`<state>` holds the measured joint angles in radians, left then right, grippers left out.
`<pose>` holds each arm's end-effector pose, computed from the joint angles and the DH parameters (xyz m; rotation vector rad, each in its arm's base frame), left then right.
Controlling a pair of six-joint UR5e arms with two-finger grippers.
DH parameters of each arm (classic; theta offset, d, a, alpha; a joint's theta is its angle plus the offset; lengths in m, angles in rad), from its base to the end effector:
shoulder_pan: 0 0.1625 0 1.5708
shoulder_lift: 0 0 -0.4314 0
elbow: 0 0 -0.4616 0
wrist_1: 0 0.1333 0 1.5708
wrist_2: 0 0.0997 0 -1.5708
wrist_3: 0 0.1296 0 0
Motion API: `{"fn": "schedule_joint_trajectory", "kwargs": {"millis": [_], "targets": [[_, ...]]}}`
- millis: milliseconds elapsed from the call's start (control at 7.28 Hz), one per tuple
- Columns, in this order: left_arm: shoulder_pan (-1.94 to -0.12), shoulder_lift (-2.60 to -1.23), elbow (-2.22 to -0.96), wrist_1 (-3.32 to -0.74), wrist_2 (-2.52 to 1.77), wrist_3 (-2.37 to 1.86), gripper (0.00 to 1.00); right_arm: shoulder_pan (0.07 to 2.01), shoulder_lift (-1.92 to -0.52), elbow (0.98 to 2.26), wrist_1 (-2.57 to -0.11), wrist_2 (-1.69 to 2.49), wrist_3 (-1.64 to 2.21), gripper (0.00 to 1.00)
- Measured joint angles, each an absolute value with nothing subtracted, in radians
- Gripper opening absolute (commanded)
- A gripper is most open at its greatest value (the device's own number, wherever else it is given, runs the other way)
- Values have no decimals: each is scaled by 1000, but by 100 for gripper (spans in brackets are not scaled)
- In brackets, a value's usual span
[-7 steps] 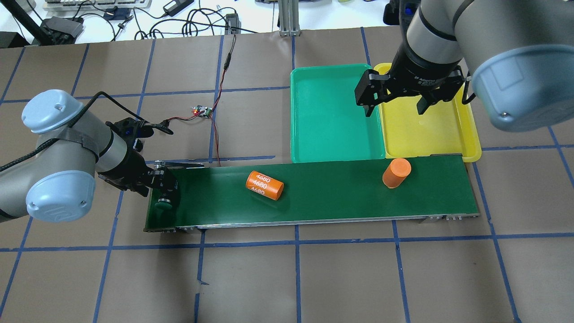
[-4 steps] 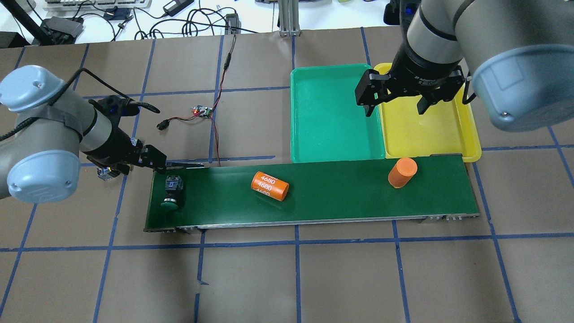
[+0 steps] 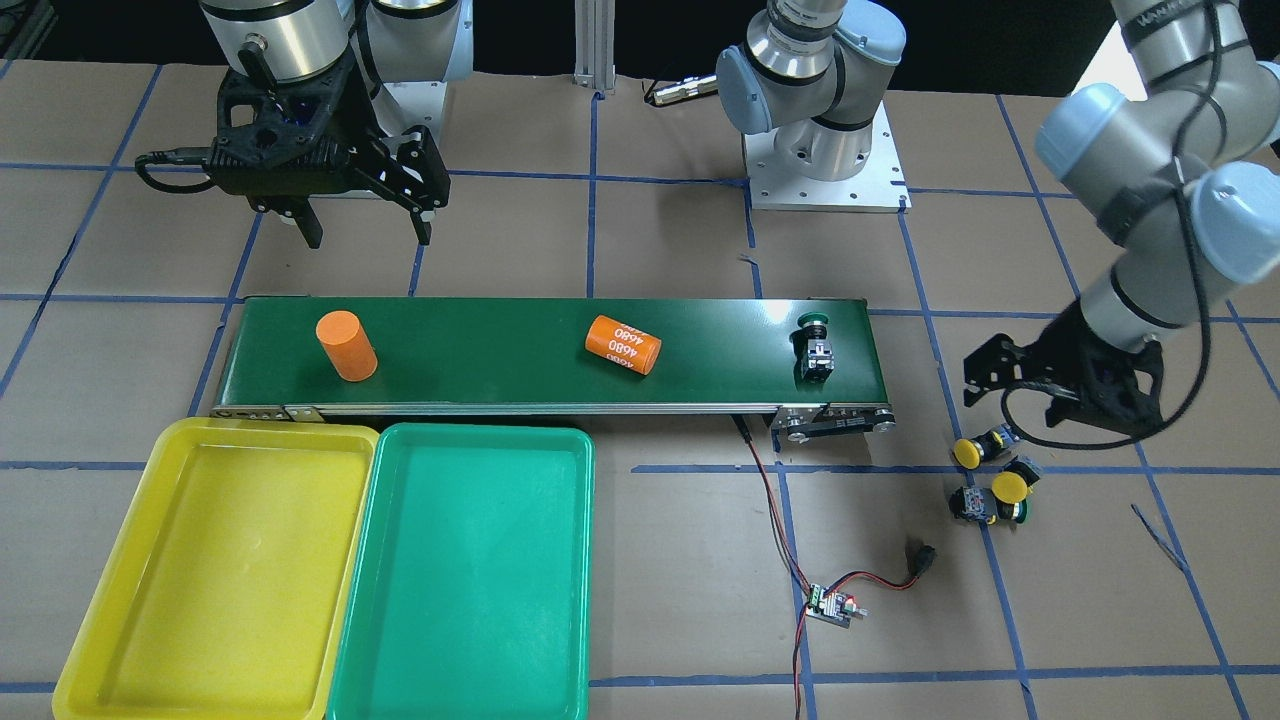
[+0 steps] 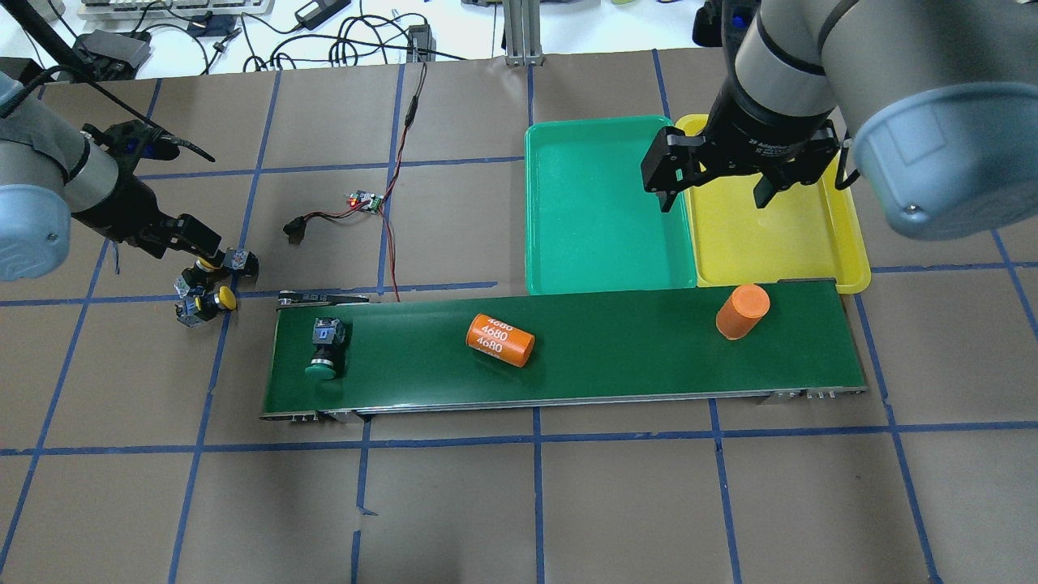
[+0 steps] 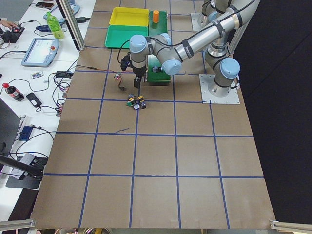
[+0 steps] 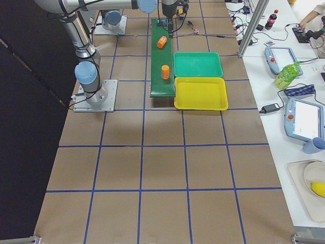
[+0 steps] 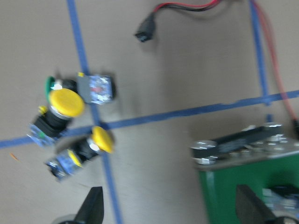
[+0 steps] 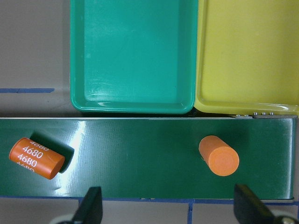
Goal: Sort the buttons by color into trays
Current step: 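Return the left gripper and grasp a yellow-capped switch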
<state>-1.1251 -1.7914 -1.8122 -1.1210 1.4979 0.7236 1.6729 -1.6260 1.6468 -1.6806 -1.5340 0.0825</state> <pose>0.1323 -0.6081 0.2472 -0.4250 -3.0442 0.0462 0.1933 -0.5316 0.4635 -0.0329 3.0938 -0.1319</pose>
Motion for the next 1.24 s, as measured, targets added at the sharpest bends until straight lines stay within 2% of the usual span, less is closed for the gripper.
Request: {"fn": "schedule_joint_trajectory", "kwargs": {"millis": [412,550,962,1099,1237], "targets": [[-1086,-1959,-1701,-1115,1498,1005,100,1672,-1625,1647,-1681,-1534,82,100],[-1083,-1993,-1700,-1106,1498,1051,95,1672,-1626,1647,-1681,-1534,82,100],[-1082,-2050,-1694,-1098,1496,1083,19,1673,-1626,1647,-1680,-1534,82,100],[-1081,-2058,-1690,-1098,1494,1085,0,1674,-1626,1647,-1680,-1534,82,100],[-1081,-2059,-1688,-1098,1491,1085,0,1674,-1626,1647,-1680,-1534,82,100]]}}
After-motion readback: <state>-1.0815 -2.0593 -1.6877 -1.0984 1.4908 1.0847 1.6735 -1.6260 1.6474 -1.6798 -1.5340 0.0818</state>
